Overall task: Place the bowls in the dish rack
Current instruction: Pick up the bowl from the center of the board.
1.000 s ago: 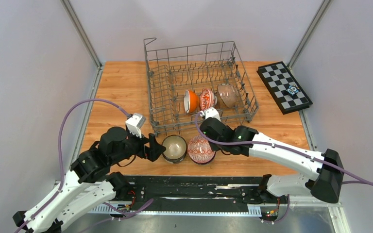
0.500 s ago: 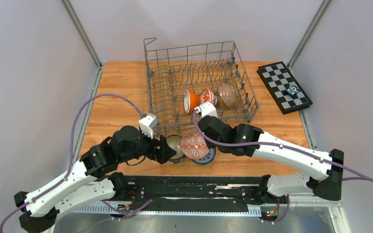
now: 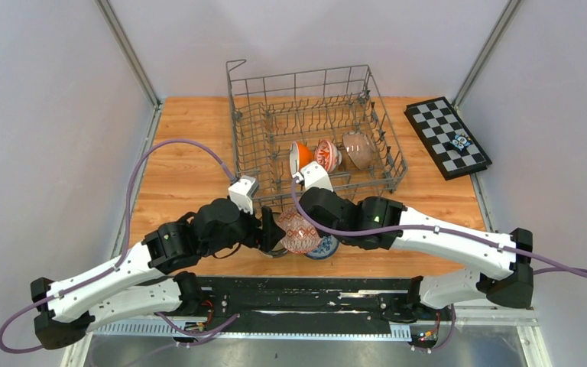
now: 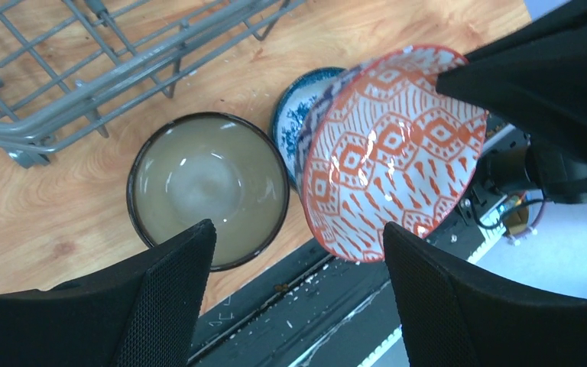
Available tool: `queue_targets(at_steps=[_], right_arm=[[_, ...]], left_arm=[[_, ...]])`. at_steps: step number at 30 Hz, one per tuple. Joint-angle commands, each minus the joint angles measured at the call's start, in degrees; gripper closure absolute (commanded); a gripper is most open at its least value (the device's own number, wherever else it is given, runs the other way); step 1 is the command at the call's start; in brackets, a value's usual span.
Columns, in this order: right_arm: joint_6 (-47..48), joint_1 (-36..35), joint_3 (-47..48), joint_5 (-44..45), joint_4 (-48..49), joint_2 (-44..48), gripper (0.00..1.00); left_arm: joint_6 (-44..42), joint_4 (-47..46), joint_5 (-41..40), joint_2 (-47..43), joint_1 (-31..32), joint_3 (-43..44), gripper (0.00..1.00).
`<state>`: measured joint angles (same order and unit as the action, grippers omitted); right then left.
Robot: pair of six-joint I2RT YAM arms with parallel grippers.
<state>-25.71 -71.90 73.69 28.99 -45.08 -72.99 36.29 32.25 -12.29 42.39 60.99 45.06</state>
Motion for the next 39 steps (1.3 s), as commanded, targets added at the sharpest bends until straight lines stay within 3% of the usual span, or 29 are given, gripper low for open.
queue_targets(at_steps=[1,14,32,39], right_arm=[[-0.03,-1.93,3.55,2.66,-1.14,-0.46,0.97],[-0.22,-4.55,6.46,4.65,-1.68,-2.14,0.98],[0.14,-5.94,8.87,5.70,-1.71,-3.82,0.97],[0.44,-6.38,9.04,6.07,-1.68,-3.36,0.97]], left_arm=[[2.68,-2.49,-5.11,-0.10,0.62,-0.52,0.19],[5.32,-8.07,-5.33,0.42,0.72,-3.77,0.40],[5.37,-11.30,-3.27,1.19,0.76,-4.54,1.00],[4.93,-12.28,-3.73,0.71,0.72,-4.85,1.00]])
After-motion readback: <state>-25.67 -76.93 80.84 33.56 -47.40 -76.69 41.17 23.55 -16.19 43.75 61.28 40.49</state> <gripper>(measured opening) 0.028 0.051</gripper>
